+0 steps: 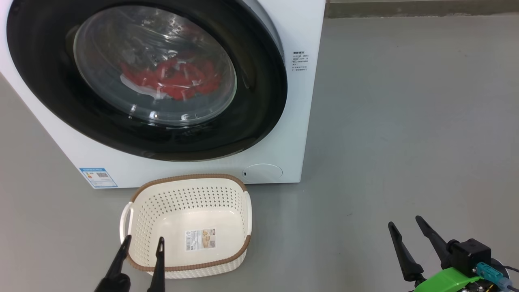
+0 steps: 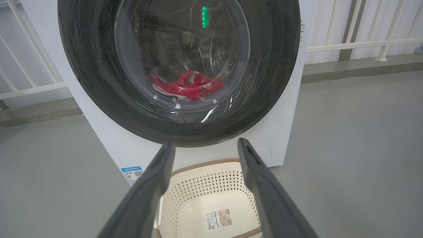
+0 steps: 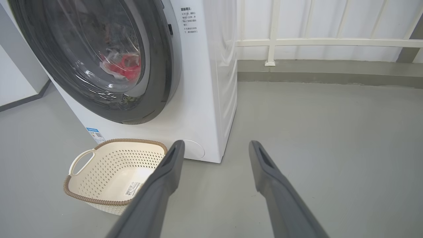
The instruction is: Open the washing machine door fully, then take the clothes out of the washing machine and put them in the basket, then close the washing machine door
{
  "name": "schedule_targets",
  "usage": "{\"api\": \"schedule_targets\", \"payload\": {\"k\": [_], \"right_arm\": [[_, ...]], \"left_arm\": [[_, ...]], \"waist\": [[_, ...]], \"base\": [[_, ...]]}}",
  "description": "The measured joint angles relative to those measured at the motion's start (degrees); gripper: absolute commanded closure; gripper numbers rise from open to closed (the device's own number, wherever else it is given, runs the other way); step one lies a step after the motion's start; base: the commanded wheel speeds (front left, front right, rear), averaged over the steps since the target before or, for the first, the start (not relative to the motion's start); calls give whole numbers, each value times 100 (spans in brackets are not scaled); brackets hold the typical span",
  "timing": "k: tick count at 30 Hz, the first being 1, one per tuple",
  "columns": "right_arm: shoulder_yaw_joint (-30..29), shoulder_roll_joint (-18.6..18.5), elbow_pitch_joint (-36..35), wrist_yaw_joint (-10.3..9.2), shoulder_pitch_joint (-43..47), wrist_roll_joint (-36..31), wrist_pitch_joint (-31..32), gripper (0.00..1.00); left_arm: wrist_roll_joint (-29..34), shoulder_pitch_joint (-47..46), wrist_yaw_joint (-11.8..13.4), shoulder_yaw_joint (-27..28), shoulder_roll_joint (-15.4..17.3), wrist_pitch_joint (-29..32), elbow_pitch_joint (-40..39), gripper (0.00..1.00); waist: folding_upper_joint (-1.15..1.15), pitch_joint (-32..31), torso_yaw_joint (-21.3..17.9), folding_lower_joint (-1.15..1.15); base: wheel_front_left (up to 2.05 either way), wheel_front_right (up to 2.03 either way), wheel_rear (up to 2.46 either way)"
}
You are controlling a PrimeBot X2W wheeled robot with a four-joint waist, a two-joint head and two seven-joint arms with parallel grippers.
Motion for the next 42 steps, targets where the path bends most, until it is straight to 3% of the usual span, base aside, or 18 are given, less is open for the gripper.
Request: {"api": "schedule_targets", "payload": {"k": [9, 10, 11, 25, 36, 42], "right_arm": [[-53, 26, -34, 0, 0, 62, -1, 0], [-41, 49, -33, 0, -1, 133, -1, 56], [-33, 80, -34, 0, -8, 210, -1, 98], [-296, 328, -526, 0, -1411, 2202, -3, 100], [-252, -157, 41, 0, -2785, 3557, -45, 100], [189, -460, 422, 0, -3371, 4424, -45, 100]], "left_arm": [[-303, 1, -108, 188, -53, 0, 69, 0], [-319, 1, -110, 204, -56, 0, 82, 0], [-342, 1, -110, 226, -62, 0, 85, 0], [-563, -149, -158, 93, -89, 0, 114, 0], [-691, -307, -151, -201, -97, 0, 135, 0], [-709, -396, -151, -285, -104, 0, 129, 0]], "waist": [[0, 13, 0, 0], [0, 15, -3, 0], [0, 21, -9, 0], [0, 319, 137, 0], [0, 432, 546, 0], [0, 535, 724, 0]], "base": [[0, 0, 0], [0, 0, 0], [0, 0, 0], [0, 0, 0], [0, 0, 0], [0, 0, 0]]}}
